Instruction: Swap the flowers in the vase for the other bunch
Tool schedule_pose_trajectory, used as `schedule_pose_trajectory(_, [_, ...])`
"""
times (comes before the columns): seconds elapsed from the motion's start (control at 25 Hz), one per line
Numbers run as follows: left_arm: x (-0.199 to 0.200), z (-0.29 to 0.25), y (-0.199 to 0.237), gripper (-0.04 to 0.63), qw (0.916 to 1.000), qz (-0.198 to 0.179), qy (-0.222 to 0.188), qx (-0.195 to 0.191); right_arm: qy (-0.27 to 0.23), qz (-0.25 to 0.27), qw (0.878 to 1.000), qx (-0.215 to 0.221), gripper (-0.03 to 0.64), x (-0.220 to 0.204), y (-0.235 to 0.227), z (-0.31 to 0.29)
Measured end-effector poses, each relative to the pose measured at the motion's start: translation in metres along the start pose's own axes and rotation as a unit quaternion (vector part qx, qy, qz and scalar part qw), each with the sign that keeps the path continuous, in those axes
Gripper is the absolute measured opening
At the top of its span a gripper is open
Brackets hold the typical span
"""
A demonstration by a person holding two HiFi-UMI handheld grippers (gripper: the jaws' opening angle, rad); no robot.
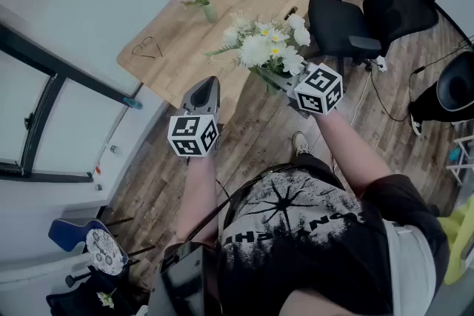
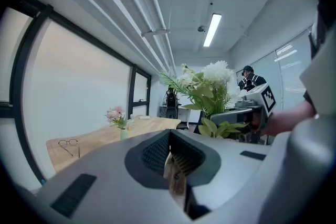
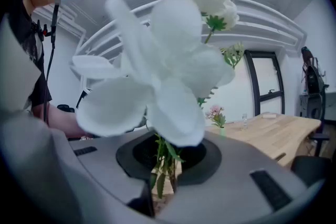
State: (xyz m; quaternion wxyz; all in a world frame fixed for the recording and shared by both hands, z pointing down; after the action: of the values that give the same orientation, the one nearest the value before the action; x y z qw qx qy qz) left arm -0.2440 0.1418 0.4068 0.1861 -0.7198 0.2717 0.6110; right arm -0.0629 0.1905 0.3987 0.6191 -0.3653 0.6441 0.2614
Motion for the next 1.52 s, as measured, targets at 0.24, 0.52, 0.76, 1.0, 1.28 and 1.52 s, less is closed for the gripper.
schedule_pose_trajectory(0.24, [-0.001, 0.003, -0.002, 0.014, 1.0, 0.001, 0.0, 0.002, 0.0, 0.001, 1.0, 0.001, 0.066, 0.0, 0.003, 0.002])
schedule_pose_trajectory(0.52, [-0.001, 0.006, -0.001, 0.014, 1.0, 0.002, -0.001, 0.005, -0.004, -0.007, 1.0, -0.003, 0.067, 0.0, 0.004, 0.0])
schedule_pose_trajectory(0.76, [-0.006, 0.005, 0.001, 0.014, 0.9999, 0.007, 0.003, 0.012, -0.002, -0.01, 1.0, 0.002, 0.067, -0.005, 0.0, -0.003])
schedule_pose_trajectory(1.0, [-0.011, -0.008, 0.006, 0.015, 0.9998, 0.011, 0.005, 0.015, 0.0, -0.009, 1.0, 0.007, 0.067, -0.008, -0.013, -0.011])
schedule_pose_trajectory(1.28, [-0.006, -0.047, 0.01, 0.014, 0.9995, 0.012, 0.006, 0.028, 0.001, -0.008, 1.0, 0.02, 0.067, -0.004, -0.055, -0.019])
schedule_pose_trajectory(1.52, [0.001, -0.094, 0.009, 0.015, 0.9984, 0.019, 0.009, 0.052, 0.008, -0.009, 0.999, 0.042, 0.067, 0.002, -0.108, -0.024])
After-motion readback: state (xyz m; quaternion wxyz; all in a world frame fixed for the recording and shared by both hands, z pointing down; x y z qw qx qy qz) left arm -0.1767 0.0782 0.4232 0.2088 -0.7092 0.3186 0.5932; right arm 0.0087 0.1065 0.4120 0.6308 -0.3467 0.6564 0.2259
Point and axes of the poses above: the fingertips, and each gripper's own axes: z backward along the fingers, y to its left, x out of its top, the point moved 5 cm from there along z, backward along the fingers, and after that the axes turned 3 degrees about x, right-handed, at the moved point
